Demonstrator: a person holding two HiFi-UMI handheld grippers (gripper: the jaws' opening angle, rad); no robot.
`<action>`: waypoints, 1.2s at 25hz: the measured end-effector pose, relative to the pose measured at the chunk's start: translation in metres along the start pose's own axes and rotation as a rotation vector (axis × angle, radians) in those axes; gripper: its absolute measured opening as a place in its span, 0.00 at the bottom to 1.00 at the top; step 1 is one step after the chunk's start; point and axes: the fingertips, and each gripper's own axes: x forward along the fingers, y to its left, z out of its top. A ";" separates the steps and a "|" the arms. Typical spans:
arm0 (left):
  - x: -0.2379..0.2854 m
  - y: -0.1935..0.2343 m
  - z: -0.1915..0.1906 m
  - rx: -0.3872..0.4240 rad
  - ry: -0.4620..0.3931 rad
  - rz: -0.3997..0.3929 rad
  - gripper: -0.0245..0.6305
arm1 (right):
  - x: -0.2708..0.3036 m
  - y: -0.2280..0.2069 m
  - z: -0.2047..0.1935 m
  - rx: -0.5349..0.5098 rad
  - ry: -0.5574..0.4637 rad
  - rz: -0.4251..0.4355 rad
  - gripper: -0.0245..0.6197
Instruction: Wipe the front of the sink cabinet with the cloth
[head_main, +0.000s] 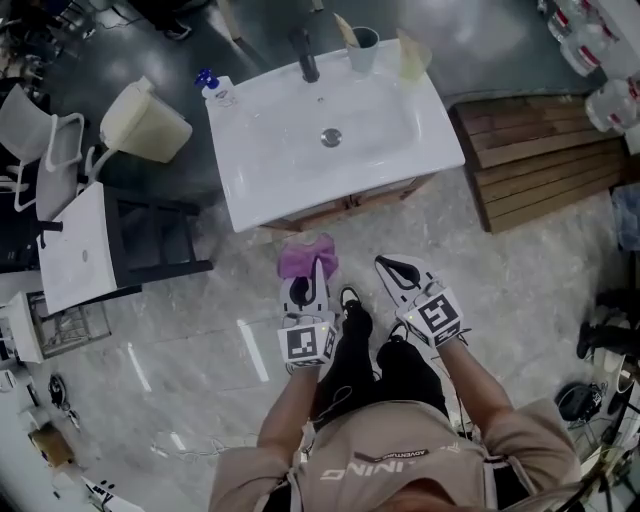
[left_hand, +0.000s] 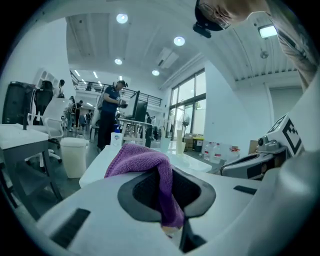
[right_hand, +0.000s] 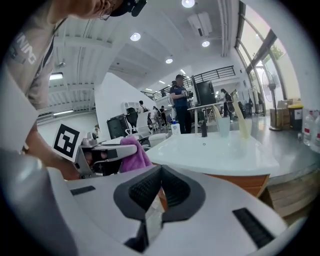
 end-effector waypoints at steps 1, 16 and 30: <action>-0.003 -0.001 0.011 0.000 -0.001 -0.007 0.09 | -0.004 0.004 0.013 -0.005 0.001 0.005 0.05; -0.032 -0.005 0.160 0.060 -0.074 -0.145 0.09 | -0.044 0.030 0.170 -0.111 -0.118 -0.085 0.05; -0.028 -0.001 0.221 0.090 -0.114 -0.171 0.09 | -0.062 0.026 0.241 -0.161 -0.251 -0.098 0.05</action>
